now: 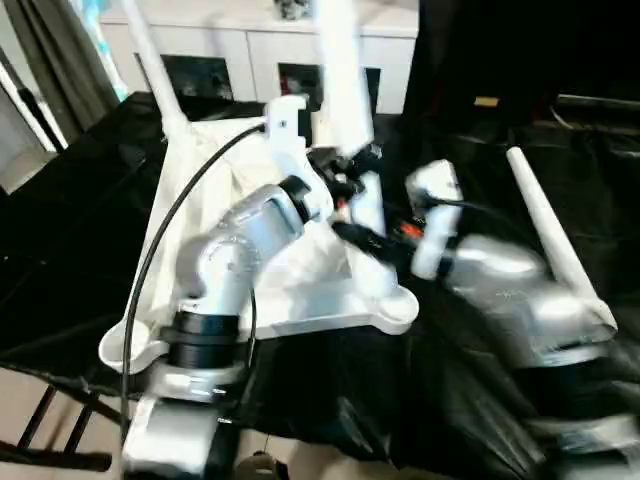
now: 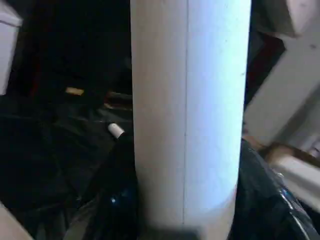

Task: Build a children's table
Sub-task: Pick table leg

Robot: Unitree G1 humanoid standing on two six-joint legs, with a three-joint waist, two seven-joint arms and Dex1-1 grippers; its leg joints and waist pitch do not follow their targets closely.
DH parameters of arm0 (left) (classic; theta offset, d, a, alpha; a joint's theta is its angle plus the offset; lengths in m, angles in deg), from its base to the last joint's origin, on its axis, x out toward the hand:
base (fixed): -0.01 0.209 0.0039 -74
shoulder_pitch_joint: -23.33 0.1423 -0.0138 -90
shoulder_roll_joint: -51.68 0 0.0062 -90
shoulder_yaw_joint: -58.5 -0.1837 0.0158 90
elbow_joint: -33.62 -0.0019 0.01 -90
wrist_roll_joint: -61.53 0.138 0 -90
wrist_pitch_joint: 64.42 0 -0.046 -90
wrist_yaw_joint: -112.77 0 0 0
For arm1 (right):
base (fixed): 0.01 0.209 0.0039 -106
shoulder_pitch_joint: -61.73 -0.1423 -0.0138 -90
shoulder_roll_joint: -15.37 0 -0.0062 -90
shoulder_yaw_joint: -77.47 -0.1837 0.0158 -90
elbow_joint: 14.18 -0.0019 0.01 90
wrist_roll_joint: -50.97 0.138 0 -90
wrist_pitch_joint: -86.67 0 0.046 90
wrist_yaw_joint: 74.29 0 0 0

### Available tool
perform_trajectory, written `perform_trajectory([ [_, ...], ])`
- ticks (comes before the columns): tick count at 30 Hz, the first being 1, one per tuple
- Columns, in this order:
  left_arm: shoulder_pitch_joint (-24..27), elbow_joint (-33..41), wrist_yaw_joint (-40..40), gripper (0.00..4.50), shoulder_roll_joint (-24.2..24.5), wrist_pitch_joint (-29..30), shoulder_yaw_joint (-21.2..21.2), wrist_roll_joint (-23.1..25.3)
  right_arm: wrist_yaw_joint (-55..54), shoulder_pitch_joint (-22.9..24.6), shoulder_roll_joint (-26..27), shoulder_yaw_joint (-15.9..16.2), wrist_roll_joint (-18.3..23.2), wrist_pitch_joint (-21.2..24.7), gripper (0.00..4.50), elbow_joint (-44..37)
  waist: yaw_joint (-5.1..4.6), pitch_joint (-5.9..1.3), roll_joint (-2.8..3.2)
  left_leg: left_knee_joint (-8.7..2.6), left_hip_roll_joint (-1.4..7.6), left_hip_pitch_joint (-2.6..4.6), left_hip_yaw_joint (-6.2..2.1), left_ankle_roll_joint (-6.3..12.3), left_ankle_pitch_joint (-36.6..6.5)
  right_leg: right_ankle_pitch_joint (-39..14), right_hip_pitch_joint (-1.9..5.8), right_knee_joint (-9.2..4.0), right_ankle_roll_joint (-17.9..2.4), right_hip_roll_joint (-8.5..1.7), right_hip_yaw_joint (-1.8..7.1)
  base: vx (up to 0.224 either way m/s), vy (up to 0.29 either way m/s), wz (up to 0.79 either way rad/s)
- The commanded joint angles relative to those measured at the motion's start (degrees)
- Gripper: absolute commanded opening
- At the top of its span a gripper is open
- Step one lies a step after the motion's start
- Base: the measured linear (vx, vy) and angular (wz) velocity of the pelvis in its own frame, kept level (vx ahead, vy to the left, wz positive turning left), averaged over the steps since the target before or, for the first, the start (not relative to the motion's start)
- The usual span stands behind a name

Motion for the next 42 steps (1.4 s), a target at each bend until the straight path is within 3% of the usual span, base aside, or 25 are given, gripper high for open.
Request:
perform_trajectory([
  [1,-0.5,1.2,-2.3,1.85,1.0,0.5,-0.6,-1.0,1.6,-0.7,-0.7,-0.6,1.3,1.2,3.35,0.6,-0.06,-4.62,-0.9,-3.23,0.9,1.06,-0.15,2.14,-6.3,-5.7,3.46,-3.6,-10.9,-2.69,2.49,0.0,0.0,0.0],
  [3,-0.7,1.4,-9.6,1.85,3.6,1.4,-1.4,-3.1,7.8,-1.3,-4.1,0.4,3.4,2.7,3.35,1.1,0.21,-4.75,-0.87,-3.17,0.9,1.22,-0.15,2.29,-6.6,-6.4,3.51,-3.57,-11.3,-2.72,2.41,0.0,0.0,0.0],
  [6,-0.7,1.9,-14.2,1.85,5.0,2.2,-2.4,-4.4,11.6,-1.3,-5.9,1.4,4.3,3.0,3.35,1.0,0.28,-4.68,-0.94,-3.15,1.08,1.23,-0.13,2.31,-6.9,-6.1,3.33,-3.43,-11.9,-2.7,2.46,0.0,0.0,0.0],
  [14,-1.0,2.1,-20.9,1.85,7.1,2.6,-4.3,-6.2,18.5,-2.9,-8.4,4.6,5.0,3.4,3.35,3.8,0.36,-4.68,-0.86,-3.04,1.04,1.16,-0.11,2.1,-7.8,-7.4,3.4,-3.42,-12.7,-2.82,2.41,0.0,0.0,0.0],
  [25,-1.3,2.1,-23.6,1.85,7.0,2.7,-5.6,-6.4,24.5,-4.6,-9.1,7.1,6.8,5.0,3.35,6.3,0.39,-4.55,-1.38,-3.03,1.17,1.12,-0.09,1.97,-8.5,-10.2,3.28,-3.52,-12.2,-2.79,2.45,0.0,0.0,0.0],
  [36,-1.5,1.4,-24.2,1.85,6.6,2.3,-5.9,-6.0,25.6,-4.8,-8.2,7.9,7.2,5.4,3.35,6.6,0.49,-4.59,-1.26,-3.01,1.15,1.07,-0.16,1.62,-8.3,-11.4,3.2,-3.6,-11.4,-2.84,2.46,0.0,0.0,0.0],
  [37,-1.5,1.3,-24.3,1.85,6.6,2.3,-6.0,-6.0,25.7,-4.8,-8.2,8.0,7.1,5.4,3.09,6.6,0.48,-4.58,-1.28,-2.99,1.15,1.08,-0.14,1.61,-8.3,-11.4,3.17,-3.61,-11.4,-2.82,2.47,0.0,0.0,0.0],
  [40,-1.5,1.2,-24.5,1.85,6.7,2.2,-6.0,-6.0,25.9,-4.6,-8.3,8.1,7.0,5.5,2.99,6.6,0.5,-4.63,-1.23,-2.98,1.15,1.07,-0.16,1.67,-8.2,-10.8,3.22,-3.52,-11.6,-2.8,2.45,0.0,0.0,0.0],
  [42,-1.6,1.1,-24.6,1.85,6.7,2.2,-6.0,-6.0,26.0,-4.5,-8.3,8.2,7.1,5.7,2.67,6.6,0.48,-4.63,-1.22,-2.98,1.13,1.06,-0.16,1.73,-8.1,-10.4,3.23,-3.49,-11.8,-2.76,2.44,0.0,0.0,0.0],
])
